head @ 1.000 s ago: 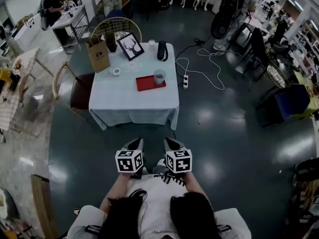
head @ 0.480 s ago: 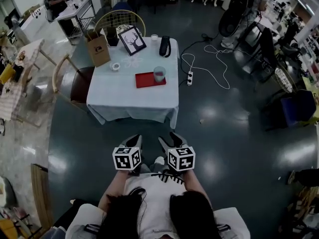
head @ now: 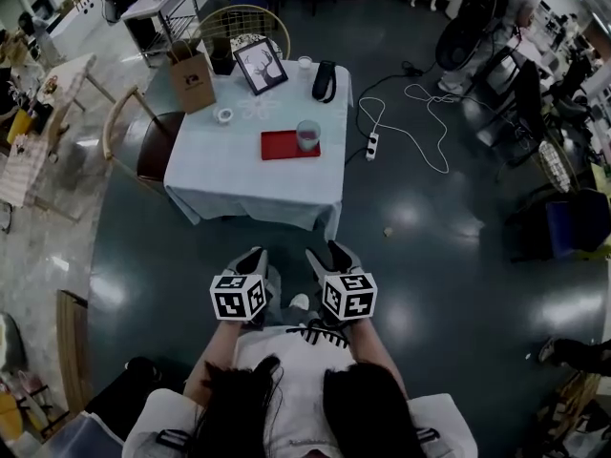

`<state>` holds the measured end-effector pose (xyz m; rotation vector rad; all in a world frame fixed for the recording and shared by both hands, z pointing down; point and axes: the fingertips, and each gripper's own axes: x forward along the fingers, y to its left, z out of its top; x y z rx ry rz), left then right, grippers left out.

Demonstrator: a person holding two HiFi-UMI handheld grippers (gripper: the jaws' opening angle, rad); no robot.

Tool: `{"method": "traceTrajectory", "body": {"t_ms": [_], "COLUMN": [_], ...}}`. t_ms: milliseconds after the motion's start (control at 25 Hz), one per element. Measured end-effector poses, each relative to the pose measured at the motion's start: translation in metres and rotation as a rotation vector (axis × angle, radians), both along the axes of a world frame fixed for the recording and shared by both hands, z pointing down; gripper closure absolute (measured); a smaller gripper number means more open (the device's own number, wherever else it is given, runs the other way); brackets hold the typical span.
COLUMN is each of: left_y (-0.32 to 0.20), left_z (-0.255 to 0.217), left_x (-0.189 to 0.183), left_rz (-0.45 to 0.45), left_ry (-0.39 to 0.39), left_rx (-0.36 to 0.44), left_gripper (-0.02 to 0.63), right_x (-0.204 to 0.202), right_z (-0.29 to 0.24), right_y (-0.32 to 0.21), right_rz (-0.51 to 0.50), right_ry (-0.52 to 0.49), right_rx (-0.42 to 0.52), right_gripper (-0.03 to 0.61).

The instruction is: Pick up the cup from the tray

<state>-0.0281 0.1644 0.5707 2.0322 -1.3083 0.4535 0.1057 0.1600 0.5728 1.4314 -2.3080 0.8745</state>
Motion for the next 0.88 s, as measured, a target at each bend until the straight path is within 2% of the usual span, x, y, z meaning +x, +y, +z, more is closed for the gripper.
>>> {"method": "traceTrajectory", "body": {"t_ms": [160,400,880], "left_y": [-0.010,-0.041,-0.131], "left_z": [0.001,0.004,0.008], "left_x": [0.002,-0.006,-0.025], "left_rz": [0.034,-0.028,-0.066], "left_ry": [-0.016,0.030,0.032], "left_rx": [0.011,-0.007,-0.003], "left_gripper": [0.614,0.614,0.614], "right_x": [0.004,0.002,-0.010], "right_z": [0.006,0.001,0.002], "right_y": [-0.011,-0.037,-0.116], "right_rz": [0.033,0.026,0.050], "right_ry": [-0.025,-0.002,0.007], "right_rx": [-0.011,0.029,0.059], "right_gripper": [0.310,0.299,0.236]}}
